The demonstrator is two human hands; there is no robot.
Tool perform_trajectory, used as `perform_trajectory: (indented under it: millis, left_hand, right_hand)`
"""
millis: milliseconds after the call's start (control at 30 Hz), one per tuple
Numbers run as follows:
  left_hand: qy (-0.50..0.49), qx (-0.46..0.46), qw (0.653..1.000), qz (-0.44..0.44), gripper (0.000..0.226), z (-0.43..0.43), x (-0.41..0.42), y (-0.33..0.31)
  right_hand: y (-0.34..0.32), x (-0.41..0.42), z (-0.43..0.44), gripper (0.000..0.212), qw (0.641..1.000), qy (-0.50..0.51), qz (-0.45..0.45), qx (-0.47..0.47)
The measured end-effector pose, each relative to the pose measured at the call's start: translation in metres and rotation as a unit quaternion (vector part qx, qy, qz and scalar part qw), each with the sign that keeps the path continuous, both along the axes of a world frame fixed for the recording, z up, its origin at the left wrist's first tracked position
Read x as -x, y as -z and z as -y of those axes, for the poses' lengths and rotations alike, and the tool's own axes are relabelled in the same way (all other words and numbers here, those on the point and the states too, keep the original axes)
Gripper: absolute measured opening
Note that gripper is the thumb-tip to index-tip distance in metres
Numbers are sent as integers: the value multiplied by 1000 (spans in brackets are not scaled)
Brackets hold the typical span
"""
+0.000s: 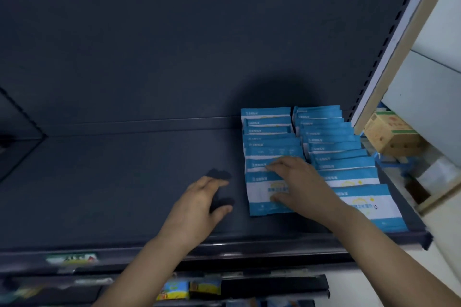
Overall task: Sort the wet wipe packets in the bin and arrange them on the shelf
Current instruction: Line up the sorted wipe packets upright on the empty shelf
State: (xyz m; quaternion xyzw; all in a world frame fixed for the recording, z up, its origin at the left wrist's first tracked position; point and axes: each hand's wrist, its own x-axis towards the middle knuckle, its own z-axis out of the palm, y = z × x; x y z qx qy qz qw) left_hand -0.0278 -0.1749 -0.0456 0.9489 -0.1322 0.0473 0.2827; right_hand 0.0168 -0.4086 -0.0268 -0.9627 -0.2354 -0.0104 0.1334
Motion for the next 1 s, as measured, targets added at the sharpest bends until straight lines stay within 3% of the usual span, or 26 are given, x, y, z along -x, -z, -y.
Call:
perform_trajectory:
  millis: [133, 300, 500, 733, 833, 900, 933, 1000]
  left_hand:
    - [7, 9, 1000, -5, 50, -9, 3, -2]
    - [6, 40, 998, -40, 52, 0, -3, -3]
    - [-28, 88, 993, -70, 85, 43, -20, 1]
    - [-54, 61, 993, -86, 98, 75, -39, 13]
    - [-62, 94, 989, -101, 101, 74, -44, 13]
    - [-62, 112, 986, -103, 101, 73, -47, 13]
    - [-61, 118, 986, -105, 101, 73, -47, 13]
    - [-59, 128, 984, -111, 98, 73, -47, 12]
  right_hand:
    - [-10, -16, -8, 56, 997, 62, -22, -46]
    - [-13, -46, -7, 41, 994, 105, -6, 9]
    - [-7, -61, -9, 49, 991, 129, -32, 32]
    - [-8, -80, 0, 40, 994, 91, -63, -22]
    - [-13, -84, 6, 34, 989, 85, -59, -106]
    - [-22, -83, 11, 30, 964, 122, -44, -231]
    - [-27, -81, 14, 26, 936, 149, -48, -315]
    - [-36, -75, 20, 24, 845, 195, -90, -490]
